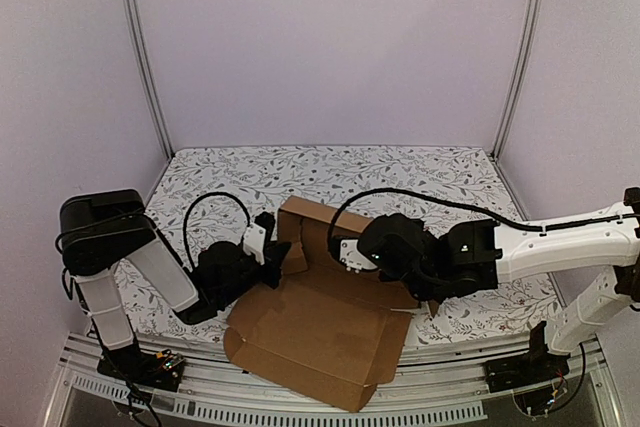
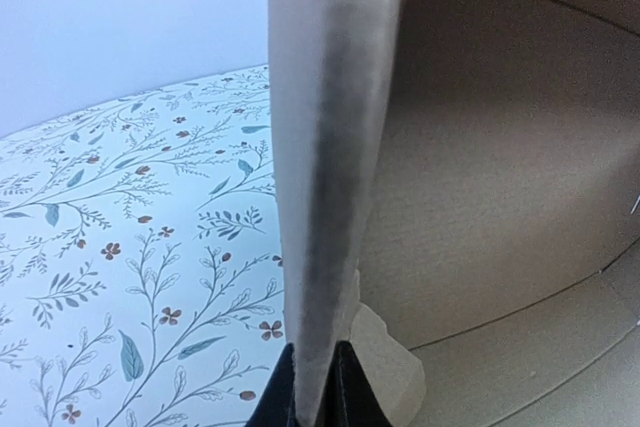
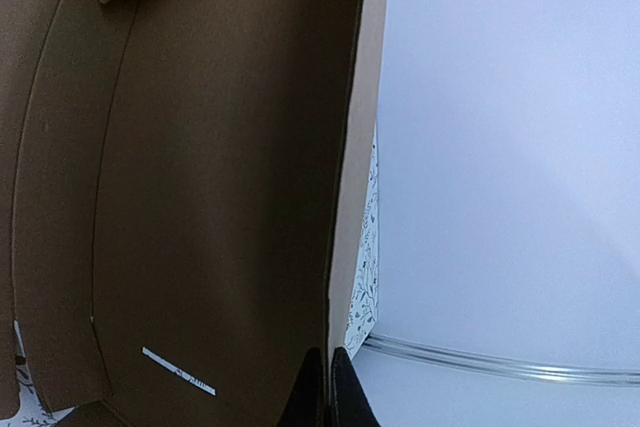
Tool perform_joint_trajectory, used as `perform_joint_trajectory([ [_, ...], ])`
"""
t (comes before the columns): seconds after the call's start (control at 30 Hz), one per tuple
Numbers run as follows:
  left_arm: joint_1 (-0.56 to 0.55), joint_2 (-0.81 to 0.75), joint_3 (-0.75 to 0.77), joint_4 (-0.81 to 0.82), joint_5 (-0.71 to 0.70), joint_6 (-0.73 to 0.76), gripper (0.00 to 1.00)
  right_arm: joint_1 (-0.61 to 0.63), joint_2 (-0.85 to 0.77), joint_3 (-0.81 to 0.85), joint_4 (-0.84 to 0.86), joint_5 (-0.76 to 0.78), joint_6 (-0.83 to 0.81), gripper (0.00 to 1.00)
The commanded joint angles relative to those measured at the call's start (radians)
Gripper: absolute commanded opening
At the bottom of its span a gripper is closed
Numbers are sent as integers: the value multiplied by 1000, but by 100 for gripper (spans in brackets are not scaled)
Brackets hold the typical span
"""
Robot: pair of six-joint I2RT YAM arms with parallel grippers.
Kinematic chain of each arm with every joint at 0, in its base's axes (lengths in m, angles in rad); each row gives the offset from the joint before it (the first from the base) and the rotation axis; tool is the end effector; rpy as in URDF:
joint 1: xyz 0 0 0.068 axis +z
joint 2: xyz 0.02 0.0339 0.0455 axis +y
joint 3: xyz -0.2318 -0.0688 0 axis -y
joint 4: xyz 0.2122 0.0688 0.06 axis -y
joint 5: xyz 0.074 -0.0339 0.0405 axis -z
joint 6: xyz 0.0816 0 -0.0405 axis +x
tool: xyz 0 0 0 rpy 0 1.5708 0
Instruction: Fold the paper box
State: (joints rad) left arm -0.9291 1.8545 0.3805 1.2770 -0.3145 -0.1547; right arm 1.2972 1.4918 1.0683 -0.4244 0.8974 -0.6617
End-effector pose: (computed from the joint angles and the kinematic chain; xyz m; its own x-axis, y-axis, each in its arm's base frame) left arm 0.2080 -0.2363 0.1010 -0.2052 0.0298 -0.9783 0.5552 0.8267 -0.0913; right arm 0.1431 0.2740 0.2184 0.1232 -0.9791 -0.1617 -0.4880 0.0821 -0.8690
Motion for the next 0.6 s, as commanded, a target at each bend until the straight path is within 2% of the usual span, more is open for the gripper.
perform_joint_trajectory([
  [0.0, -14, -20, 38, -34, 112, 19, 1, 6, 2, 3, -13, -113, 29, 0],
  [0.27, -15, -51, 28, -94, 134, 2, 34, 6, -2, -3, -15, -105, 43, 0],
  [0.57, -15, -60, 7, -139, 142, -52, 54, -11, -1, -14, -14, -110, 79, 0],
])
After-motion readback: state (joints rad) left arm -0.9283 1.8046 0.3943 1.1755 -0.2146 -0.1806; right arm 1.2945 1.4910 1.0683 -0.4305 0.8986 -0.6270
